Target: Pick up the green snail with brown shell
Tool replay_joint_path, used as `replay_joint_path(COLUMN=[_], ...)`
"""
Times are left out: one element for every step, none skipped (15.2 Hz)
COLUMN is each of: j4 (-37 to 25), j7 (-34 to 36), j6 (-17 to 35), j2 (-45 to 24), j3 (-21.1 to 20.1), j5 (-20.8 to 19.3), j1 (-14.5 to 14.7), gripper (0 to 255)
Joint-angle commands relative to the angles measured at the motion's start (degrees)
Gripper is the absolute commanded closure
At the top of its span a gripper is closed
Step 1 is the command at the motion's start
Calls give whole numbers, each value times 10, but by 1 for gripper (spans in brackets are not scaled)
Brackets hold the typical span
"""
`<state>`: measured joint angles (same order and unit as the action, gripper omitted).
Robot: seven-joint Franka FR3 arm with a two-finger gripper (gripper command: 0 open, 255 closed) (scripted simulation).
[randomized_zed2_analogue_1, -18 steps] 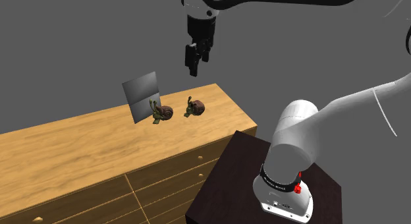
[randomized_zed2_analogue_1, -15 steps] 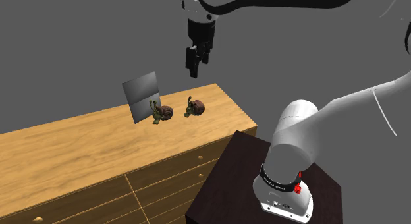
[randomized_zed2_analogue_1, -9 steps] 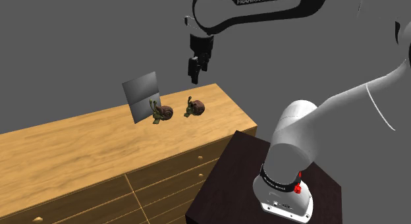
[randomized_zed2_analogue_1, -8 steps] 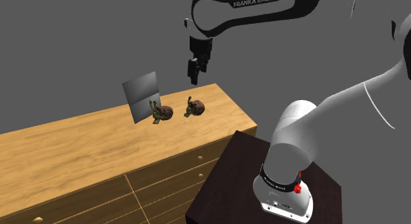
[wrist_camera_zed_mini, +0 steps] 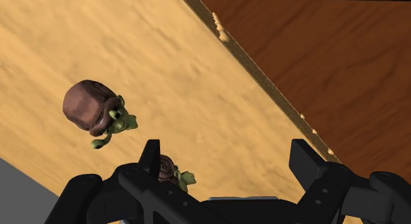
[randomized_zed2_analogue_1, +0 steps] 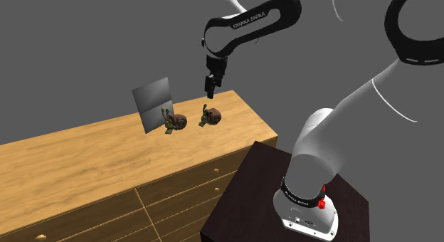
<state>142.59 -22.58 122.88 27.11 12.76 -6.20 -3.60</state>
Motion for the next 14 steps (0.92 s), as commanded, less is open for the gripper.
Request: replay_joint_path(j4=[-4, -7, -11, -16, -22, -29, -37, -46, -55, -65, -77, -89, -102, -116], j7=[-27, -40, -53, -68, -83, -100, -117, -135, -155, -175, -196, -218, -239, -261], j6=[34, 50, 66, 81, 96, 110, 123, 136, 147, 157, 167, 175, 182, 188], j2=[-37, -57, -77, -99, -120, -143, -166, -189, -213, -237, -262, -286, -311, -336], j3=[21, 31, 41, 50, 59, 68, 77, 85, 92, 98, 103, 106, 107, 106], j5=[5, 10, 16, 23, 32, 43, 55, 69, 85, 103, 122, 142, 163, 185], j1=[0, 1, 2, 4, 6, 8, 10, 11, 13, 14, 13, 12, 9, 4], gripper=[0, 0, 0, 0, 0, 0, 0, 0, 0, 0, 0, 0, 0, 0])
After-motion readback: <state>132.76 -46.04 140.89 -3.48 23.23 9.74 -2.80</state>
